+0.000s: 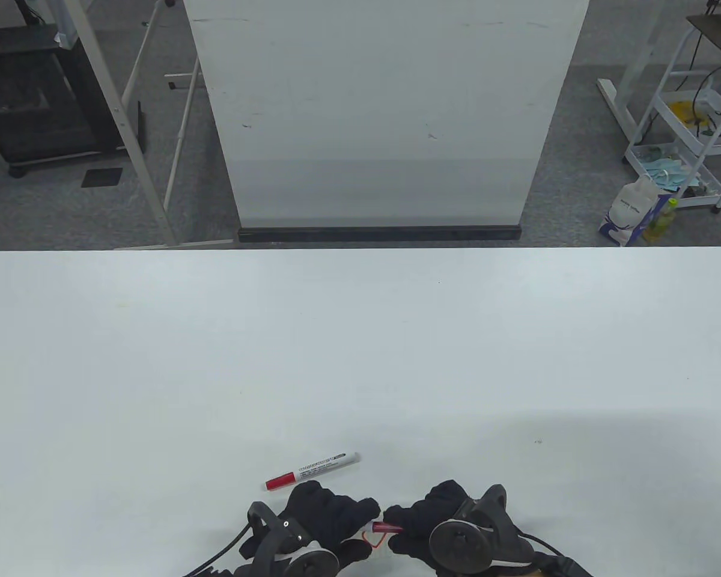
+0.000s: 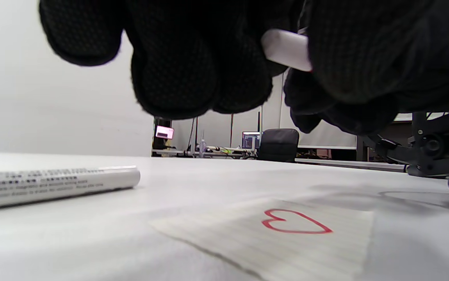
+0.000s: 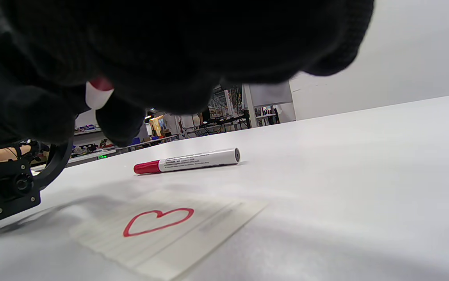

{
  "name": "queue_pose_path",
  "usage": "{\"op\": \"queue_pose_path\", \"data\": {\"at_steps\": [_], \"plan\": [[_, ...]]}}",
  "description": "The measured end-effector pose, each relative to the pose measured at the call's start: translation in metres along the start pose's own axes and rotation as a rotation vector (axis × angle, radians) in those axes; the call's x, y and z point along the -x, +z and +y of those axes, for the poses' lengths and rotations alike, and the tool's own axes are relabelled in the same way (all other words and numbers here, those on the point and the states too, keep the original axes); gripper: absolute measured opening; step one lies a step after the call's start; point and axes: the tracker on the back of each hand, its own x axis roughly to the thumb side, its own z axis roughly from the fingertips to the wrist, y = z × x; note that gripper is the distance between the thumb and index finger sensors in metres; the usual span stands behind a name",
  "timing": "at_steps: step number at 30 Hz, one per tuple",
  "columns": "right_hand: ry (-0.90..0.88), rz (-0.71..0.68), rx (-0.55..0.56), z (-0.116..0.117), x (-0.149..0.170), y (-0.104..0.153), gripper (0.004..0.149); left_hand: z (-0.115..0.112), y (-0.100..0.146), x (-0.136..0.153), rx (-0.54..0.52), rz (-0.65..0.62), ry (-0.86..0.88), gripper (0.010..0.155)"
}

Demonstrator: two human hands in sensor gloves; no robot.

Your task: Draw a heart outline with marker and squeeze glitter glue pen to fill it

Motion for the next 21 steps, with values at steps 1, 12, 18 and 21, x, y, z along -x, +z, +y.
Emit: {"op": "queue_pose_path", "data": {"at_steps": [1,12,18,21], "plan": [[-0.004,-0.001,-0.002,0.0001,0.0002,0.0,0.049,0.0011,0.0001,-0.0007,-0.017,0.002,-0.022,0.063],[-0.047,-0.008,-0.008,0.0009,0.0019,0.0003,0.05,-0.0049,-0.0012,-0.0001,0.07,-0.007,0.056,0.048],[-0.066,-0.002,-0.009,0.0021,0.0026,-0.0002,0.05,-0.0042,-0.0013,-0.0036,0.02,-0.02,-0.011,0.065],[-0.067,-0.007,-0.017,0.0028,0.0026,-0.0003,0.05,-0.0014,-0.0016,-0.0039,-0.019,-0.001,-0.011,0.059]]}}
